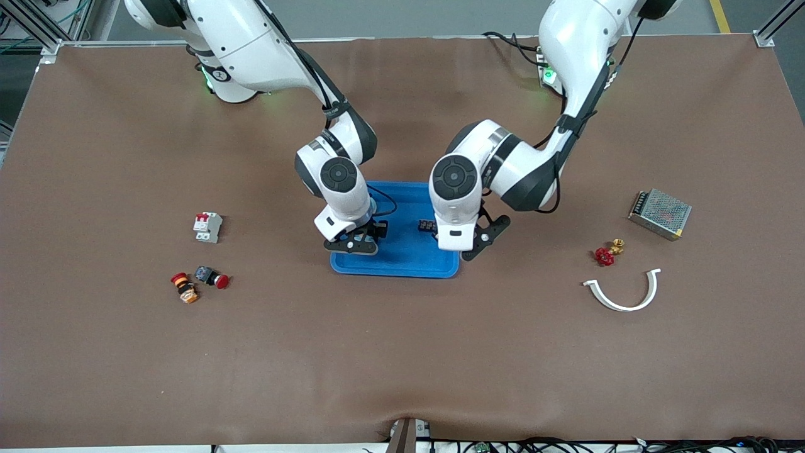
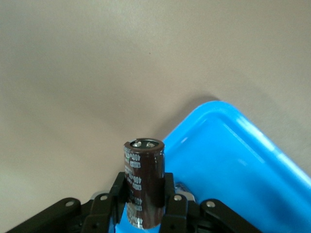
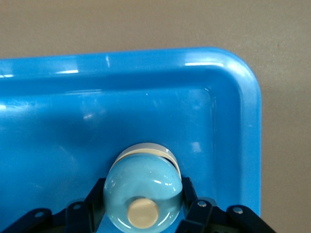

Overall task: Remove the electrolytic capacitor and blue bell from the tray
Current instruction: 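Lift the capacitor with the left gripper while the right gripper lifts bell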

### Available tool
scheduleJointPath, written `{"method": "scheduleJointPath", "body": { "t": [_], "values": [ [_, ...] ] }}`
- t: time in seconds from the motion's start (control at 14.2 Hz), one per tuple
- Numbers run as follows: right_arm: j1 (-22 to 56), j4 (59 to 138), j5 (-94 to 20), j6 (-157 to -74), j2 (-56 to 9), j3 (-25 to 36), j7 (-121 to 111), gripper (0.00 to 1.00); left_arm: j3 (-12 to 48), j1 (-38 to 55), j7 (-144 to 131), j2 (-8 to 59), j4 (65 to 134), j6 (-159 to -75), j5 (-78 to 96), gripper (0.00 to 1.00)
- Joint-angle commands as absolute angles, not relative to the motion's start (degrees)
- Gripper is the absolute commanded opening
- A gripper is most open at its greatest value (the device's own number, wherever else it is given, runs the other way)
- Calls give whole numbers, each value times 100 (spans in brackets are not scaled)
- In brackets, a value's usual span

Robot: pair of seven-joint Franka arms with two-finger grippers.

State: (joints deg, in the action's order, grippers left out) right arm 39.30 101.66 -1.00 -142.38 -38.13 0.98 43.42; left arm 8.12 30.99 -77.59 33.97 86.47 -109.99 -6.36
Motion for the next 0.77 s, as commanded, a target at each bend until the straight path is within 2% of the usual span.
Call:
{"method": "scheduleJointPath", "body": {
  "t": [0.0,0.14,0.42,0.7],
  "values": [
    [3911,10081,-62,-13915,-3639,123,4289,42,853,2953,-6868,2647,9595,-11170,-677,0],
    [3850,10011,-62,-13642,-3481,132,4245,42,853,2813,-6287,2208,10288,-11582,-712,0],
    [3455,9958,-140,-13088,-3174,123,3474,42,844,2681,-5048,908,12388,-13057,-756,0],
    [2937,9967,-141,-12622,-2954,123,2482,42,879,2330,-3598,414,13156,-13219,-756,0]
  ]
}}
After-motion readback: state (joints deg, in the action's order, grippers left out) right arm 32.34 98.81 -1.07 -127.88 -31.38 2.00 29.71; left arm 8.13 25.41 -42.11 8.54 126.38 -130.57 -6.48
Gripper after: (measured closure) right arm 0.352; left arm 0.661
